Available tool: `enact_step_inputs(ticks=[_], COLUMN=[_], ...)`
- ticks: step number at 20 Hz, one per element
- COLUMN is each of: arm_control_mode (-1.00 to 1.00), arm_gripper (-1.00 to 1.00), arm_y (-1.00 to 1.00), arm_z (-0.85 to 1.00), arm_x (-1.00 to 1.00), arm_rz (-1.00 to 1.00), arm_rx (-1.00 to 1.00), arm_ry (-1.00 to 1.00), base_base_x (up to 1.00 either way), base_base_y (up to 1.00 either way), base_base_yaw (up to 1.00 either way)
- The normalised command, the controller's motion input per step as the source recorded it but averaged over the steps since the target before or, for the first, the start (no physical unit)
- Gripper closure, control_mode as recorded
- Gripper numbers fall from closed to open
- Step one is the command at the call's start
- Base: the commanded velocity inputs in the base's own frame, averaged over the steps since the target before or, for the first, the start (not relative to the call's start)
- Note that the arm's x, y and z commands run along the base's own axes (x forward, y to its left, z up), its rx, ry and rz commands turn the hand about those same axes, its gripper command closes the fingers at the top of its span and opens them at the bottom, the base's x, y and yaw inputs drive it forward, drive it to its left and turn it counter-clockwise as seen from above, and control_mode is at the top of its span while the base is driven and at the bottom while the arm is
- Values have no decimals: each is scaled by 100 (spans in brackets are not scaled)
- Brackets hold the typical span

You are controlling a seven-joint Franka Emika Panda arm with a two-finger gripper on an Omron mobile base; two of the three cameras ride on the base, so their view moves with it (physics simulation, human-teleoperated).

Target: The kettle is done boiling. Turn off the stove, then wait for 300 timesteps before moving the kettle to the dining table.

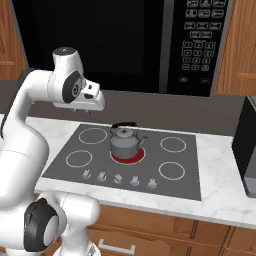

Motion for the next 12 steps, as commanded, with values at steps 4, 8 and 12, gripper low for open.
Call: enact_step_inputs(ticks=[4, 8, 12], arm_control_mode=[-100, -100, -100], arm_gripper=[-100, -100, -100], arm_y=[0, 0, -8], arm_z=[0, 0, 0], arm_x=[-8, -12, -18], arm_rz=[0, 0, 0], arm_rx=[0, 0, 0], arm_ry=[-3, -6, -4], base_base_x=[0, 0, 0], base_base_y=[0, 0, 0], base_base_yaw=[0, 0, 0])
